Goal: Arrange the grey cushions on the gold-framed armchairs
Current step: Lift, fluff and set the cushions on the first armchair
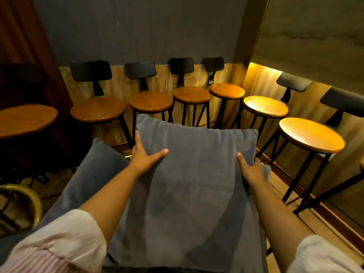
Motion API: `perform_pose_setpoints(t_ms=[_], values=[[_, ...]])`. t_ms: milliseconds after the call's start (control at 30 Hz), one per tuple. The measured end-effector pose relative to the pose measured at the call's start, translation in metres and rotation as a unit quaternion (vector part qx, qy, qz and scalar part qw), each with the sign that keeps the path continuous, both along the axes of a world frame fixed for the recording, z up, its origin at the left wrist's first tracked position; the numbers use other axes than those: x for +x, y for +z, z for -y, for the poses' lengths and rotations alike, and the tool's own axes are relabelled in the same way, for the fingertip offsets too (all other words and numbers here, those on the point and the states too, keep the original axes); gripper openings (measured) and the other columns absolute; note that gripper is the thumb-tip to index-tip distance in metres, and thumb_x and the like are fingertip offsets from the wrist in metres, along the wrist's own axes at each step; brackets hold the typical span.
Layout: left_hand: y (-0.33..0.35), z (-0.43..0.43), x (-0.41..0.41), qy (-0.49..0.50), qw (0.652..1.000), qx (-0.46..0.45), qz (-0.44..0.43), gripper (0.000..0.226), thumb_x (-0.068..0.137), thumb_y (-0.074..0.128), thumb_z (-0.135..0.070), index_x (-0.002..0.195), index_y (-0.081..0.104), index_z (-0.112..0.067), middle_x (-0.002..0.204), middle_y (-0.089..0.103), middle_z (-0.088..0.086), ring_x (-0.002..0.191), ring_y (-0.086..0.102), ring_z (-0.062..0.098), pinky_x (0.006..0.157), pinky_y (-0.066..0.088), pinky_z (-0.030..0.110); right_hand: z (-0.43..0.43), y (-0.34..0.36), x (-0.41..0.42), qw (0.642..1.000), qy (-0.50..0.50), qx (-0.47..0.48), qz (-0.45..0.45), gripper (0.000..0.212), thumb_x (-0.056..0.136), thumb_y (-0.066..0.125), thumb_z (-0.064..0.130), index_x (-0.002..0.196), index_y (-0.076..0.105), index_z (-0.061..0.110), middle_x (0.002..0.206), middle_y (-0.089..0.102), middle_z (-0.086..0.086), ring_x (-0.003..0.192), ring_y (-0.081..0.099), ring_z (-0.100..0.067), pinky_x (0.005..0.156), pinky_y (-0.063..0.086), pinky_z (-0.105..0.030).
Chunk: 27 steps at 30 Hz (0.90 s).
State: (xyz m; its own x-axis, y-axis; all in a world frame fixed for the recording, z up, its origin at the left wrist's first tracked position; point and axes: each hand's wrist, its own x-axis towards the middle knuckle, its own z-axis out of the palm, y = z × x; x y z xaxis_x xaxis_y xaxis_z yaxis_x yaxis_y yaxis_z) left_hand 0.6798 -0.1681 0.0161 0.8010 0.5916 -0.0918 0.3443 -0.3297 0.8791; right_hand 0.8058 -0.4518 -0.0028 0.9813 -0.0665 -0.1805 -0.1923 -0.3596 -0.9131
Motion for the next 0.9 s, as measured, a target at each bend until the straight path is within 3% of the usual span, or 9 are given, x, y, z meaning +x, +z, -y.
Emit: perform_pose_setpoints(t_ms=[100,200,700,833,900], values=[[-0.060,0.019,-0.001,-0.060,0.980,0.114,-0.154,0.113,0.067,0.054,-0.076,0.144,-0.022,-0.044,0.159,-0.025,0.006,0.147,-0.014,0.037,0.114,0.003,0.062,-0.014,-0.047,-0.003,0.984,0.071,-0.163,0.032,0.086,0.083,0.040,0.070,0.151,-0.001,0.036,0.161,0.007,-0.013,0.147,0.012,-0.037,0.117,0.014,-0.056],[-0.103,0.020,0.000,-0.055,0.970,0.122,-0.203,0.106,0.068,0.043,-0.081,0.142,-0.024,-0.046,0.157,-0.031,0.004,0.146,-0.021,0.036,0.113,-0.003,0.065,-0.028,-0.074,-0.005,0.961,0.094,-0.252,0.058,0.083,0.083,0.034,0.072,0.149,-0.007,0.041,0.162,-0.006,-0.011,0.149,-0.001,-0.034,0.118,0.004,-0.055],[-0.141,0.009,0.032,-0.068,0.955,0.153,-0.244,0.102,0.072,0.034,-0.082,0.144,-0.025,-0.040,0.155,-0.034,0.008,0.144,-0.027,0.037,0.111,-0.013,0.062,-0.051,-0.118,0.018,0.932,0.076,-0.344,0.089,0.078,0.086,0.026,0.071,0.149,-0.006,0.040,0.162,-0.002,-0.012,0.148,0.001,-0.035,0.116,0.004,-0.058],[-0.123,0.008,0.000,-0.117,0.949,0.161,-0.244,0.088,0.081,0.030,-0.075,0.145,-0.019,-0.042,0.158,-0.028,0.005,0.147,-0.020,0.032,0.116,-0.006,0.057,-0.056,-0.099,-0.018,0.935,0.052,-0.344,0.071,0.065,0.095,0.023,0.056,0.152,0.002,0.033,0.161,0.002,-0.015,0.148,0.003,-0.035,0.118,0.006,-0.055],[-0.112,0.007,-0.026,-0.157,0.946,0.174,-0.224,0.080,0.087,0.034,-0.066,0.148,-0.011,-0.040,0.162,-0.014,0.005,0.150,-0.006,0.030,0.119,0.006,0.053,-0.068,-0.090,-0.047,0.939,0.044,-0.332,0.073,0.061,0.097,0.025,0.050,0.152,0.008,0.028,0.161,0.004,-0.017,0.148,0.003,-0.037,0.117,0.005,-0.055]])
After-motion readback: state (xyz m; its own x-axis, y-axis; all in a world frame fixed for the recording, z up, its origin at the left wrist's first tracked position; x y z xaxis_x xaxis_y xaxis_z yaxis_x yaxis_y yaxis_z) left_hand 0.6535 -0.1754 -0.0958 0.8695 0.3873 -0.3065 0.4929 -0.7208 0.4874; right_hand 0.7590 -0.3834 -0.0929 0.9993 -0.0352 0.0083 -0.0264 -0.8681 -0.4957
